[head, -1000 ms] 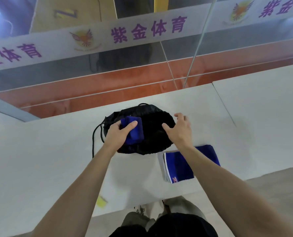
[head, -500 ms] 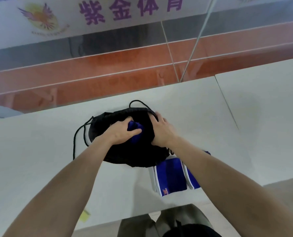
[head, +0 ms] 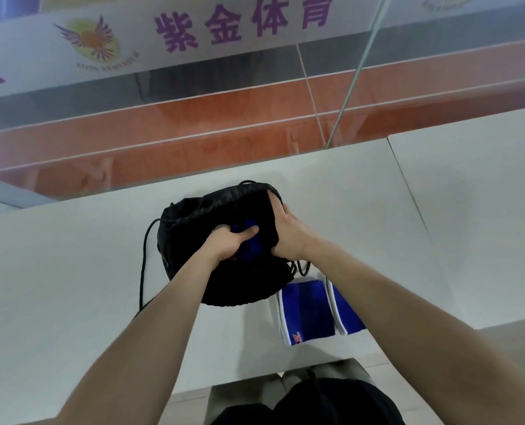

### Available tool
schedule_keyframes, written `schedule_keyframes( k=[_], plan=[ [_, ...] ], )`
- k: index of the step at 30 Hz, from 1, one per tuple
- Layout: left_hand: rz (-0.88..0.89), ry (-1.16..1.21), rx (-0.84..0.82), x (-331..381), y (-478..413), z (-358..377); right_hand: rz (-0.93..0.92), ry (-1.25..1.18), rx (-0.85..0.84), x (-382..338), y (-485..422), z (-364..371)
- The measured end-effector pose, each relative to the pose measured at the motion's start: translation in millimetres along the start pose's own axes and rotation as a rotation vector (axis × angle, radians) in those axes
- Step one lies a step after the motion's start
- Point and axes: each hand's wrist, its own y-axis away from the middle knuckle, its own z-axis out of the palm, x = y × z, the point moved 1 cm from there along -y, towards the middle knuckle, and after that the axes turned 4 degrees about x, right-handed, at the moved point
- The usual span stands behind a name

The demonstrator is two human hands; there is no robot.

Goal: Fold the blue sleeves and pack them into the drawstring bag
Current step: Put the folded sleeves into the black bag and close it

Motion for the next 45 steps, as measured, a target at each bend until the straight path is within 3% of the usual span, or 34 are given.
schedule_keyframes(
  k=[4,7,15,19,23,26,29,35,38,45],
  plan=[
    [0.030,-0.136,0.234,9.1,-0.4,17.5,-0.014,0.035,-0.010,3.8,5.0,-1.6],
    [0.226,-0.178,0.431,6.3,11.6,22.9,-0.032,0.131,0.010,11.8,5.9,-6.3],
    [0.799,-0.686,0.388,-4.8,47.2,11.1,-0.095,0.196,0.104,27.0,15.8,-14.2],
    [0.766,-0.799,0.274,-12.3,45.4,15.4,-0.075,0.203,0.100,30.2,20.3,-8.7],
    [0.765,-0.811,0.313,-17.1,48.9,21.6,-0.194,0.251,0.295,29.6,37.1,-6.8],
    [0.768,-0.820,0.303,-15.9,52.4,27.6,-0.208,0.341,0.263,36.7,47.8,-4.3],
    [0.756,-0.818,0.271,-9.2,59.9,26.0,-0.149,0.319,0.229,37.9,58.6,-4.5],
    [0.867,-0.725,0.395,9.7,88.9,18.3,-0.077,0.214,0.402,33.8,89.3,-17.5],
    [0.943,-0.653,0.378,8.2,105.9,21.9,0.022,0.222,0.456,41.8,113.7,-20.2],
    [1.070,-0.582,0.238,-6.5,142.7,64.3,0.440,0.210,0.523,84.9,193.7,-1.7]
  ],
)
